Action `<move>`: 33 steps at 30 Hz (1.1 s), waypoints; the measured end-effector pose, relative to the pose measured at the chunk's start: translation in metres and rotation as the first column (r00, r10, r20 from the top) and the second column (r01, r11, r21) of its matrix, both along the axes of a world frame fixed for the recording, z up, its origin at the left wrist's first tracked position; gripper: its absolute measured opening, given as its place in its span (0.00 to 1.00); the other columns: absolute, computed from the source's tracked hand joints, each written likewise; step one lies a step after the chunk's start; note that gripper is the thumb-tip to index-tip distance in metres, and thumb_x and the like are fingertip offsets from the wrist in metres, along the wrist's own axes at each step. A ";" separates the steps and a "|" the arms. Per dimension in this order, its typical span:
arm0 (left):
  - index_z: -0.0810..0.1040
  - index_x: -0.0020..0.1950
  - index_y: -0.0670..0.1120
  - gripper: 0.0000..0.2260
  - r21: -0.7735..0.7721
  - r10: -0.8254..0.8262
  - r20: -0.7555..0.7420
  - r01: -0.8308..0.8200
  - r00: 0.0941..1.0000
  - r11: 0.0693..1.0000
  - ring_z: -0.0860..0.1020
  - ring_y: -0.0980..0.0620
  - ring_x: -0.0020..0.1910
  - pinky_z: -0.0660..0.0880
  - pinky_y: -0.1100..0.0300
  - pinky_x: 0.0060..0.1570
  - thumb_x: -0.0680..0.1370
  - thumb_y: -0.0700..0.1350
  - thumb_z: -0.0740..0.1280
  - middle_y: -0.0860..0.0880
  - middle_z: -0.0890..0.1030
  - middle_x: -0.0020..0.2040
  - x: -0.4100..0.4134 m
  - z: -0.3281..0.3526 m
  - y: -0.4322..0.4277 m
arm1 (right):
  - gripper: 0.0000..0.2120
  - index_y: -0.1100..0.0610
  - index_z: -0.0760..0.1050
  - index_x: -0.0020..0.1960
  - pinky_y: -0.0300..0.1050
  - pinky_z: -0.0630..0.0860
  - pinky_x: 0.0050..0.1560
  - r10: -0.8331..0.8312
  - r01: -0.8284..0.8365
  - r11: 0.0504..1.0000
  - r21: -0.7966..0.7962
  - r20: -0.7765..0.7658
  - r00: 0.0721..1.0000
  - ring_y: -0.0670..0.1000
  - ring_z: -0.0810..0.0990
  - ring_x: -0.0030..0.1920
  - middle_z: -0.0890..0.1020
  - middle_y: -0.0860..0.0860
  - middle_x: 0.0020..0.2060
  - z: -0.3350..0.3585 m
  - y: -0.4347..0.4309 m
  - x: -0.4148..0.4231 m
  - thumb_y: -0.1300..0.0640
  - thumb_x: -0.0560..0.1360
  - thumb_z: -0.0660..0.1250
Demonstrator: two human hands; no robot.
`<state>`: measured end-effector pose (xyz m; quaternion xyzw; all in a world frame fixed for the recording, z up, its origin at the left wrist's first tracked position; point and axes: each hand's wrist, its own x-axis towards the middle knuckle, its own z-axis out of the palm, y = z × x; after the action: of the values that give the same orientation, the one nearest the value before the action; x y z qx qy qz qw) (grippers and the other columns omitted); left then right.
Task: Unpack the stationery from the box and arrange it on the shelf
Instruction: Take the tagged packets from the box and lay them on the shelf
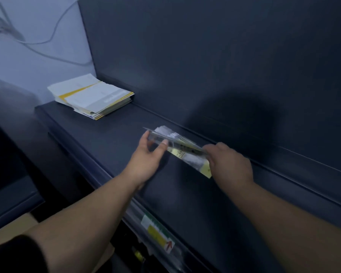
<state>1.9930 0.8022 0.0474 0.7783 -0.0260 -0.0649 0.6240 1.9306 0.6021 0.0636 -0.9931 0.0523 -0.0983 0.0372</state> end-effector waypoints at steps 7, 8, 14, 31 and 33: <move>0.59 0.74 0.49 0.32 0.182 0.092 -0.047 -0.082 0.995 0.980 0.74 0.56 0.58 0.69 0.62 0.57 0.76 0.55 0.68 0.56 0.73 0.65 0.034 -0.020 0.011 | 0.24 0.42 0.66 0.69 0.47 0.69 0.58 0.146 -0.144 0.989 0.026 -0.195 0.970 0.49 0.68 0.65 0.68 0.43 0.66 -0.033 0.031 -0.005 0.35 0.77 0.49; 0.54 0.77 0.48 0.37 0.265 0.081 -0.023 -0.073 0.996 0.961 0.71 0.56 0.63 0.67 0.62 0.61 0.75 0.54 0.70 0.56 0.70 0.68 0.036 -0.024 0.013 | 0.31 0.42 0.68 0.68 0.47 0.67 0.60 0.147 -0.137 0.989 0.061 -0.193 0.970 0.49 0.68 0.66 0.68 0.42 0.66 -0.036 0.032 -0.007 0.30 0.72 0.44; 0.50 0.78 0.51 0.42 0.603 -0.173 0.105 0.075 0.979 0.794 0.47 0.50 0.77 0.51 0.57 0.73 0.72 0.55 0.72 0.50 0.43 0.79 0.031 -0.028 0.016 | 0.38 0.42 0.65 0.72 0.45 0.55 0.72 0.068 -0.030 0.969 0.245 -0.148 0.987 0.45 0.59 0.73 0.61 0.42 0.74 -0.033 0.013 -0.003 0.25 0.68 0.50; 0.60 0.73 0.43 0.40 0.901 -0.384 -0.098 0.245 0.918 0.357 0.55 0.41 0.75 0.58 0.51 0.73 0.72 0.70 0.59 0.39 0.56 0.76 0.032 -0.022 0.027 | 0.37 0.40 0.62 0.73 0.48 0.40 0.75 0.112 -0.052 0.964 0.260 -0.221 0.969 0.43 0.49 0.77 0.55 0.39 0.76 -0.039 0.019 -0.009 0.30 0.70 0.37; 0.61 0.72 0.43 0.40 0.898 -0.386 -0.096 0.247 0.917 0.364 0.55 0.41 0.75 0.59 0.50 0.73 0.72 0.70 0.60 0.39 0.57 0.75 0.029 -0.023 0.030 | 0.28 0.40 0.56 0.76 0.50 0.38 0.76 0.142 -0.083 0.974 0.212 -0.282 0.949 0.43 0.45 0.77 0.51 0.38 0.77 -0.038 0.019 -0.009 0.34 0.78 0.43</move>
<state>2.0225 0.8318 0.0248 0.9707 -0.1777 -0.1362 0.0869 1.9214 0.6215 0.0255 -0.9893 0.0098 0.0588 0.1329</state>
